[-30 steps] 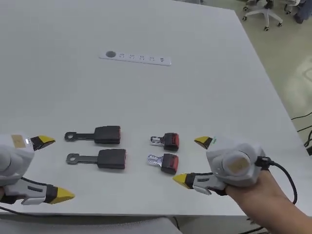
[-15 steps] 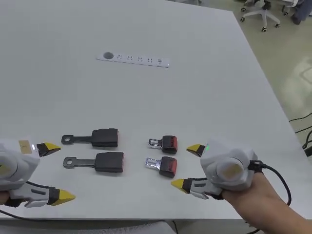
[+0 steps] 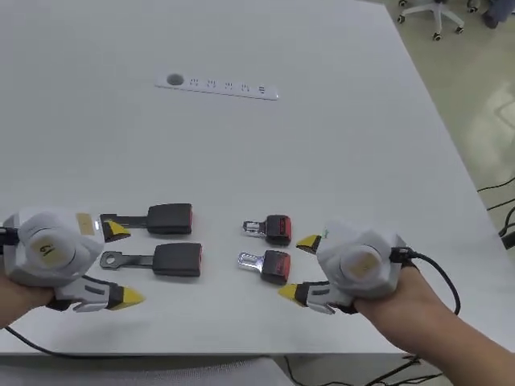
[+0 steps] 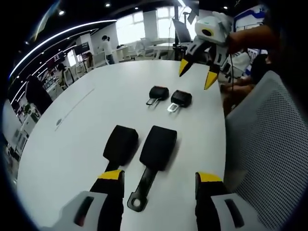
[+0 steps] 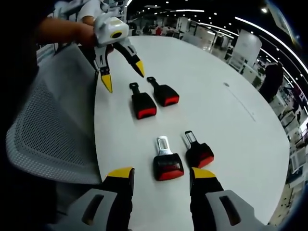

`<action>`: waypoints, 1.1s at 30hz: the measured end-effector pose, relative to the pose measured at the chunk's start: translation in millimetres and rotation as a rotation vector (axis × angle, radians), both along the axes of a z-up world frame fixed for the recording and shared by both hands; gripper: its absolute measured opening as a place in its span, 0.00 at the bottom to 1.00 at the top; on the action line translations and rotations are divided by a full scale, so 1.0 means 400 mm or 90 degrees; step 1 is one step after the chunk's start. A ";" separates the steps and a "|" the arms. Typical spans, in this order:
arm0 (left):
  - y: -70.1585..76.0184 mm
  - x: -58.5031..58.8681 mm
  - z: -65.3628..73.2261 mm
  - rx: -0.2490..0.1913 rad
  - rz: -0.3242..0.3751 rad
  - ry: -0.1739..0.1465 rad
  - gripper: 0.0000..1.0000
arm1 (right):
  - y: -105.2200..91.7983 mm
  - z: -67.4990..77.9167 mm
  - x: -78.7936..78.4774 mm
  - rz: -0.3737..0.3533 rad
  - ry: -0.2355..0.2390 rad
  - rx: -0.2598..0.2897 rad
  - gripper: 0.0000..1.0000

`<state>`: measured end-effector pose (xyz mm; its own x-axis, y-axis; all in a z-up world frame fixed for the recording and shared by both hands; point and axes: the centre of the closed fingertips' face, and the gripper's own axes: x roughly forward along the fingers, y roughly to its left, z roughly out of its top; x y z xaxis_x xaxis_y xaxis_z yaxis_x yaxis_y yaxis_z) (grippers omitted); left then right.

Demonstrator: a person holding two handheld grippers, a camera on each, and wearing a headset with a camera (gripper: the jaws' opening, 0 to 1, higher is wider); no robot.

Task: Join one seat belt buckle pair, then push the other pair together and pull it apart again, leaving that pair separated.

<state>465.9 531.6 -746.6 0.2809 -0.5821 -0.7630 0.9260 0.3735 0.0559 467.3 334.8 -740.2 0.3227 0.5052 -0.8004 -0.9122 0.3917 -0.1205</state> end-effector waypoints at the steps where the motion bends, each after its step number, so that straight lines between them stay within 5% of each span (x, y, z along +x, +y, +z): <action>1: -0.008 0.005 -0.002 0.001 -0.004 0.002 0.59 | 0.003 -0.005 0.002 0.003 0.004 -0.002 0.45; 9: -0.030 0.022 -0.044 0.056 -0.075 0.015 0.52 | 0.011 -0.034 0.016 0.027 0.024 -0.013 0.42; 25: -0.056 0.054 -0.105 0.095 -0.137 0.026 0.50 | 0.015 -0.110 0.042 0.080 0.054 -0.049 0.36; 33: -0.083 0.056 -0.106 0.088 -0.151 0.038 0.45 | 0.005 -0.121 0.038 0.094 0.072 -0.068 0.35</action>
<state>488.3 498.5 -788.9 0.1019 -0.5153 -0.8509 0.9897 0.1388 0.0345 482.6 336.7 -788.6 0.1572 0.4502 -0.8790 -0.9686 0.2437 -0.0484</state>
